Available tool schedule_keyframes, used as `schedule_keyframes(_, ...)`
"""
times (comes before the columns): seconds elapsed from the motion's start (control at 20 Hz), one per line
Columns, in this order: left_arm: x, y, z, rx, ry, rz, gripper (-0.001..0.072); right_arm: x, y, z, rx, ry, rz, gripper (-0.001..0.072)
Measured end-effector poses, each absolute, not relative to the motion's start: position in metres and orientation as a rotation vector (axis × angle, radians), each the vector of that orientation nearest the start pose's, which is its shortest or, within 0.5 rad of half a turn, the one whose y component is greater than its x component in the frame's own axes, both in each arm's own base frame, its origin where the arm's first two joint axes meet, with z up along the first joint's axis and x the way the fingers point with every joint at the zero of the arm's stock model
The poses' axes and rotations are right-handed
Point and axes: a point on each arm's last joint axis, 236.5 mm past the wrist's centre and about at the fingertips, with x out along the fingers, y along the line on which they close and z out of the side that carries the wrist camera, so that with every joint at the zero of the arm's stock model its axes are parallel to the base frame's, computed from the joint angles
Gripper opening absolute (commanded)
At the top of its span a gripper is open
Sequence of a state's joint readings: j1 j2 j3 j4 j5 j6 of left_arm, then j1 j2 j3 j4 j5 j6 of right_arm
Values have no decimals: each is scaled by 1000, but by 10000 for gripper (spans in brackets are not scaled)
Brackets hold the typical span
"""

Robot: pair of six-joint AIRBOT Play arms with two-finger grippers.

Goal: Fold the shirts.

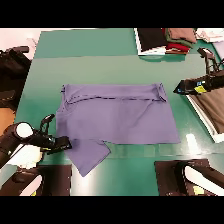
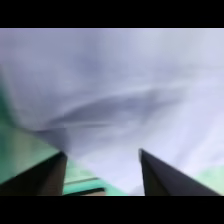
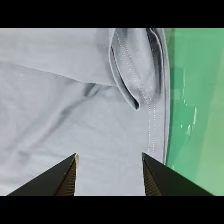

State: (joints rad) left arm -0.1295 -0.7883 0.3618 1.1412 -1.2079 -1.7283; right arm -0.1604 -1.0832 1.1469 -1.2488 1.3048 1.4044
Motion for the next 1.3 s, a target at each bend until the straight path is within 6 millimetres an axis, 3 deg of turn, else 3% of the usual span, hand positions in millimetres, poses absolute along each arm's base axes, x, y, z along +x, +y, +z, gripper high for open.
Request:
schedule_keyframes(0.05,138,-113,-90,-475,1669,-152,382,345,17,75,217,1188,178,447)
schedule_keyframes(0.1,138,-113,-91,-475,1670,-150,59,344,18,75,217,1193,180,447)
schedule_keyframes(0.15,140,-111,-93,-462,1658,-148,24,343,18,74,217,1198,181,447)
schedule_keyframes(0.25,156,-111,-88,-447,1598,-165,22,337,16,72,221,1224,180,447)
schedule_keyframes(0.45,180,-118,-61,-430,1521,-225,22,306,-11,53,239,1336,109,450)
schedule_keyframes(0.5,186,-119,-55,-426,1501,-238,23,293,-21,41,255,1377,82,465)
schedule_keyframes(0.6,195,-121,-45,-414,1468,-259,23,260,-35,14,321,1466,38,631)
schedule_keyframes(0.7,200,-122,-39,-405,1448,-275,23,225,-46,-17,417,1556,-12,625)
schedule_keyframes(0.8,203,-123,-35,-398,1436,-286,23,196,-44,-42,536,1631,-34,612)
schedule_keyframes(0.85,204,-123,-34,-395,1432,-288,23,185,-39,-53,589,1663,-30,547)
schedule_keyframes(1.0,205,-123,-33,-391,1426,-294,23,167,-16,-76,724,1718,11,536)
schedule_keyframes(1.1,206,-123,-32,-390,1423,-295,23,165,0,-83,760,1737,52,444)
schedule_keyframes(1.15,206,-123,-32,-389,1423,-296,23,165,8,-86,759,1744,74,240)
schedule_keyframes(1.2,206,-123,-32,-389,1421,-296,23,167,11,-90,732,1741,81,103)
schedule_keyframes(1.25,206,-124,-32,-389,1423,-297,23,169,13,-92,699,1735,92,17)
schedule_keyframes(1.3,205,-123,-32,-386,1425,-298,22,175,16,-91,664,1717,104,16)
